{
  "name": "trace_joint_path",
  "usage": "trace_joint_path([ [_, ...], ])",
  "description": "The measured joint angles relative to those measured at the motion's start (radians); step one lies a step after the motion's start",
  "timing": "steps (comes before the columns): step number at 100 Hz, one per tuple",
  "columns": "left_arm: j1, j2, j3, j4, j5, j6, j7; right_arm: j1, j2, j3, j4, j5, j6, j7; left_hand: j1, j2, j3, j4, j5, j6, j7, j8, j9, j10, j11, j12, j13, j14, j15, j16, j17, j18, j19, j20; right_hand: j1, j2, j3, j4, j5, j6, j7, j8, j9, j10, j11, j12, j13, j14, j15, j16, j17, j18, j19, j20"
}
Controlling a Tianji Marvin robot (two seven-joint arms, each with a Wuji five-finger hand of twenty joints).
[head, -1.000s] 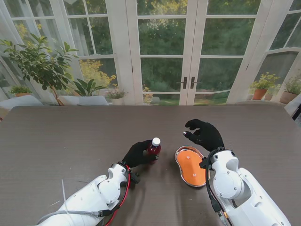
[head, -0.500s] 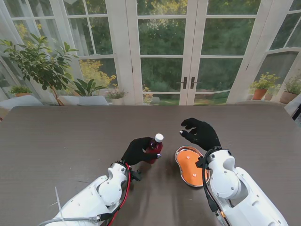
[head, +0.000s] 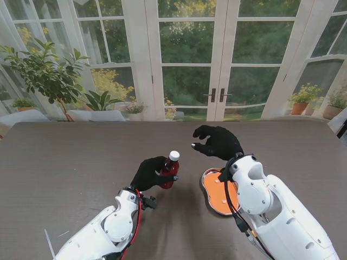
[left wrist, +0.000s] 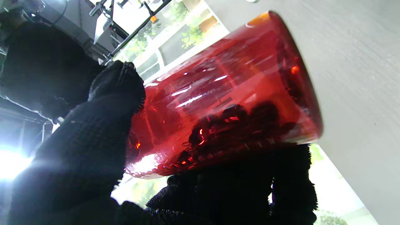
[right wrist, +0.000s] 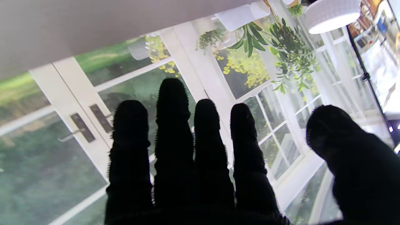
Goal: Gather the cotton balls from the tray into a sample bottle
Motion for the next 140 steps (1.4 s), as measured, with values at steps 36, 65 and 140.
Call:
trace_joint_path([
  [36,0.041,0.025,-0.038,-0.084,0.035,0.004,-0.017,0.093,0.021,-0.075,-0.038,-0.066,-0.012,0.073,0.000,0.000,-0.012,0.000,0.008,0.015,0.034,0.000,0.016,0.017,0.031,0.048,0.004,0.024,0.066,0.045,0.005,0.037,0.042,0.027,0.000,-0.109,-0.002,0.000,0.076,-0.048,0.002,0.010,0.026,-0.006,0.167,0.152,0.120,-0.052,0.287,0.175,0.091,-0.004,0.161,0.090],
  [65,0.059,0.034,-0.053,-0.122,0.047,0.010,-0.020,0.099,0.026,-0.109,-0.056,-0.098,-0.032,0.099,0.000,0.000,-0.013,-0.020,0.012,0.018,0.042,0.000,0.022,0.021,0.046,0.063,0.023,0.033,0.084,0.059,0.018,0.051,0.057,0.040,-0.049,-0.191,-0.003,-0.014,0.136,-0.075,0.001,0.014,0.038,-0.021,0.297,0.287,0.182,-0.105,0.539,0.274,0.150,-0.011,0.261,0.140],
  [140,0.060,0.038,-0.059,-0.123,0.051,-0.013,-0.029,0.101,0.034,-0.157,-0.074,-0.229,-0.019,0.076,0.000,0.000,-0.013,-0.031,0.019,0.023,0.049,0.004,0.030,0.027,0.058,0.081,0.027,0.040,0.097,0.071,0.020,0.065,0.069,0.043,-0.051,-0.323,0.070,-0.025,0.194,-0.073,-0.007,0.026,0.063,-0.036,0.334,0.338,0.242,-0.141,0.611,0.286,0.218,-0.023,0.316,0.163],
])
